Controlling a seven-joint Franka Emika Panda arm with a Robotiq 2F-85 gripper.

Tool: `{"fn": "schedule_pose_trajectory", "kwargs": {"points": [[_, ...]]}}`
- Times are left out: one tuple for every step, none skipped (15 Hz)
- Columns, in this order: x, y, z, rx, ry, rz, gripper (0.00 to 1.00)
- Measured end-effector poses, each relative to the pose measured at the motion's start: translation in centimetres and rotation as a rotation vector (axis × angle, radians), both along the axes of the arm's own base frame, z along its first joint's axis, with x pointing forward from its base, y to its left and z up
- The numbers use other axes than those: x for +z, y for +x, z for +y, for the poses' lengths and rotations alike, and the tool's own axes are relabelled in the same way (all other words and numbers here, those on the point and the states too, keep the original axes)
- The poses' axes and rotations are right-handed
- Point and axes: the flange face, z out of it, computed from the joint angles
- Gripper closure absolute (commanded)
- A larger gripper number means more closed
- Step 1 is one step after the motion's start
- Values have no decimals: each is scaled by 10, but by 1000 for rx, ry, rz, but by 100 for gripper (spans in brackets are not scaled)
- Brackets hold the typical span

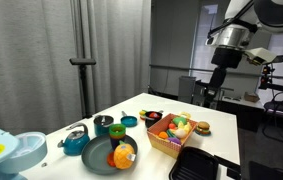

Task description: Remove the banana toy from the basket and place it on the black tray

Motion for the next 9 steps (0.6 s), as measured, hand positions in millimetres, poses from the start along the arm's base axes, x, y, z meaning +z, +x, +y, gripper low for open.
{"fn": "schedule_pose_trajectory", "kwargs": {"points": [[1,0,-1,-4,0,-1,0],[1,1,-2,-12,1,-1,0],[2,2,-5,-24,1,-2,0],[3,4,-8,-41,1,-5,0],[4,7,-14,-66,0,-12,0],[5,11,-20,-93,-1,-17,0],[5,16,-27,-123,-1,-22,0],[5,21,-35,-160,-2,-26,0],[5,27,-44,-205,-2,-31,0]]}}
